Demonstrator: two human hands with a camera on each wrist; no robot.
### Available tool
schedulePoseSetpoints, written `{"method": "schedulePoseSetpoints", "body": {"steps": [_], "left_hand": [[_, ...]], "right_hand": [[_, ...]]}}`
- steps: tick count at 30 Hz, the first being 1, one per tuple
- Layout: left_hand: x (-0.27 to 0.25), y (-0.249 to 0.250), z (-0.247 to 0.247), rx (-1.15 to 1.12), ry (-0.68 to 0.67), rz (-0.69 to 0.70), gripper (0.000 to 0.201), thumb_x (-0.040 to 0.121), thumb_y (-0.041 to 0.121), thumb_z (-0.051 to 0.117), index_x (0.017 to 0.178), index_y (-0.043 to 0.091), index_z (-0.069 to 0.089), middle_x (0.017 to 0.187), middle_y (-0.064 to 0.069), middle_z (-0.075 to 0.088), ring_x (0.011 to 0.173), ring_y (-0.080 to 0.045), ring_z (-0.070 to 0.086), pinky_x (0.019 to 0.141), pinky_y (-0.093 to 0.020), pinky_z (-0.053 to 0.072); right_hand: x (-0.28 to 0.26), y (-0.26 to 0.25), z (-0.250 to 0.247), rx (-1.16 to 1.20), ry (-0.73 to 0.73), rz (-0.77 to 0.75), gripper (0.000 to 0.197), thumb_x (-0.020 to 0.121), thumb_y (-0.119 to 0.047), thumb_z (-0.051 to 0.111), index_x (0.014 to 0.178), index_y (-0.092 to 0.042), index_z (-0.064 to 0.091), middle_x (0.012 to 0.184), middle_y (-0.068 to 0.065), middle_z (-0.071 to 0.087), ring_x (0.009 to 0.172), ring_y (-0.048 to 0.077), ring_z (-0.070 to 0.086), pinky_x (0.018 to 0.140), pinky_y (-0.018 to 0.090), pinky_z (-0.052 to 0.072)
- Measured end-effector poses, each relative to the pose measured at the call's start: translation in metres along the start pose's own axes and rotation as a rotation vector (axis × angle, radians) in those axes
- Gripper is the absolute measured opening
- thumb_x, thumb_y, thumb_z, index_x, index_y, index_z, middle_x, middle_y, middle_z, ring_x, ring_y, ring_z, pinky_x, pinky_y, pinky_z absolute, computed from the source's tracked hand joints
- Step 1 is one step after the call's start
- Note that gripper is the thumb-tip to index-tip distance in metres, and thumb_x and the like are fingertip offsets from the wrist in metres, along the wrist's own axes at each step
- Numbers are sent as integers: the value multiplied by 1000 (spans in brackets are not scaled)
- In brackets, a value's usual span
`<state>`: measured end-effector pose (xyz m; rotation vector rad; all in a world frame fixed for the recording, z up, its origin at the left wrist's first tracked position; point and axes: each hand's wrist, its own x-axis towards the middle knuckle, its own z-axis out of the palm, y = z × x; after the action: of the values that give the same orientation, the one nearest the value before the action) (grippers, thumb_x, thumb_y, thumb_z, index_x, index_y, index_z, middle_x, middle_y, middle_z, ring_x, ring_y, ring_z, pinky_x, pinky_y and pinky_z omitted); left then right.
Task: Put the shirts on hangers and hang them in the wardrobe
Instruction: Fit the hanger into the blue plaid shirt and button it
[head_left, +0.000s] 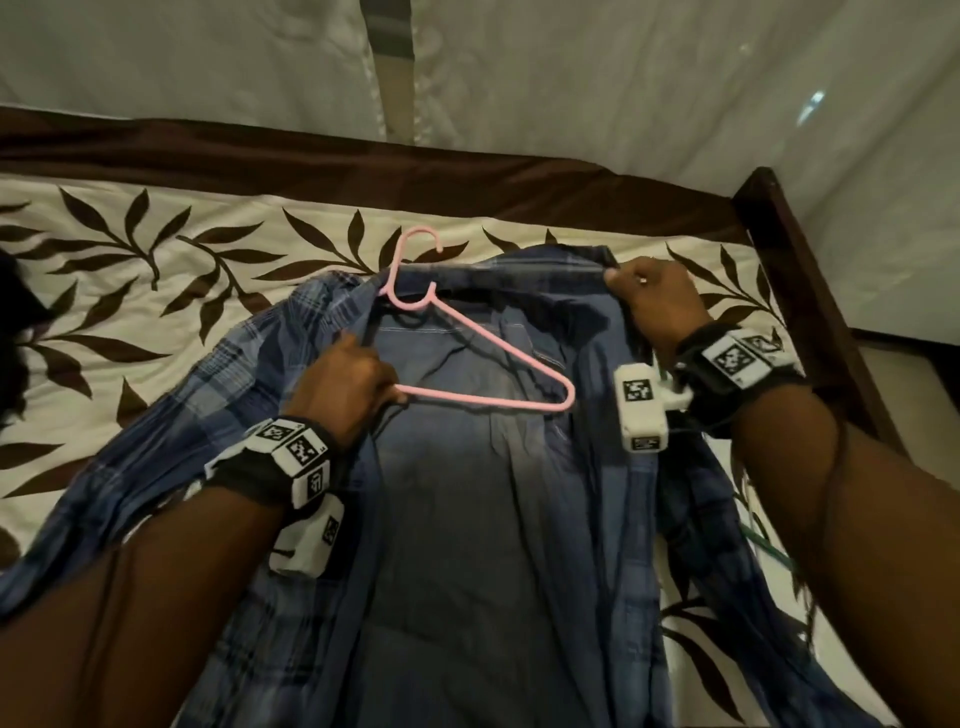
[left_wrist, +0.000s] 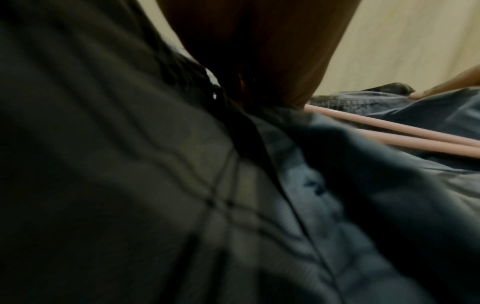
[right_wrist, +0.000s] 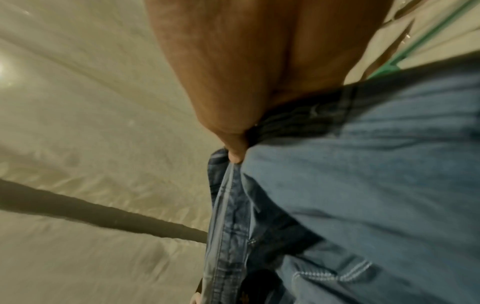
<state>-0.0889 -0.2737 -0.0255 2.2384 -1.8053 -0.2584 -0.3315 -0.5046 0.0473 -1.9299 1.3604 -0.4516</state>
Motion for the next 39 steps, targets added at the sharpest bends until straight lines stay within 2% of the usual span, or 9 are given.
{"method": "schedulePoseSetpoints", "body": {"steps": [3,9,15,18,21,24,29,34,39], "left_hand": [[-2,7,1,-6,-22,-41,23,88,35,71,94,14,79,90,-11,68,100,-32,53,75,-39,42],[-5,36,9,-56,-49,-100,31,94,39,62,101,12,76,97,-15,67,102,-32,52,81,-40,40],[-10,37,18,-185,-52,-139,27,91,38,66,90,11,73,92,-12,64,96,-31,57,75,-34,36],[-7,26,8,-259,220,-255,25,95,21,60,114,7,67,117,-15,57,108,-31,53,92,-38,41],[8,11,-1,-226,261,-364,34,97,19,56,127,4,59,128,-19,54,115,-35,53,99,-43,42],[21,-4,-4,-137,130,-430,29,97,27,55,118,9,63,115,-19,64,104,-36,61,88,-43,50],[22,-8,-5,35,-2,-357,28,94,36,59,105,12,66,106,-14,67,97,-32,63,83,-43,55],[27,-11,-5,-78,-78,-445,35,91,34,64,114,9,57,112,-15,64,101,-35,63,89,-48,54],[29,-3,-16,-287,-48,-525,21,84,28,75,91,14,62,91,-7,65,87,-27,62,82,-40,53]], "right_hand": [[-20,-12,-15,23,-25,-4,29,99,-26,57,97,1,68,93,18,71,78,26,66,71,35,53],[-87,-19,24,642,-416,492,29,99,-25,54,122,-9,62,110,15,71,99,33,66,91,39,50],[-92,5,68,703,-259,644,25,98,-28,54,105,-6,64,106,15,72,95,34,69,82,44,58],[-81,17,68,288,-61,478,15,91,-26,62,88,-11,61,101,21,68,85,31,66,78,42,56],[-78,14,69,-232,252,49,28,91,-33,62,115,-18,59,116,9,59,108,24,56,88,34,45],[-78,9,78,-570,91,-326,44,92,-49,57,126,-21,59,126,8,52,118,25,43,91,36,41],[-65,7,94,-677,-103,-220,27,94,-34,56,109,-13,64,111,11,64,107,29,58,87,43,54],[-57,-18,81,225,-254,110,15,97,-14,60,84,-11,68,74,2,67,65,15,67,52,20,49],[-46,-4,81,-45,-244,144,16,90,-27,70,96,-13,67,87,3,67,83,18,64,64,26,44]]}}
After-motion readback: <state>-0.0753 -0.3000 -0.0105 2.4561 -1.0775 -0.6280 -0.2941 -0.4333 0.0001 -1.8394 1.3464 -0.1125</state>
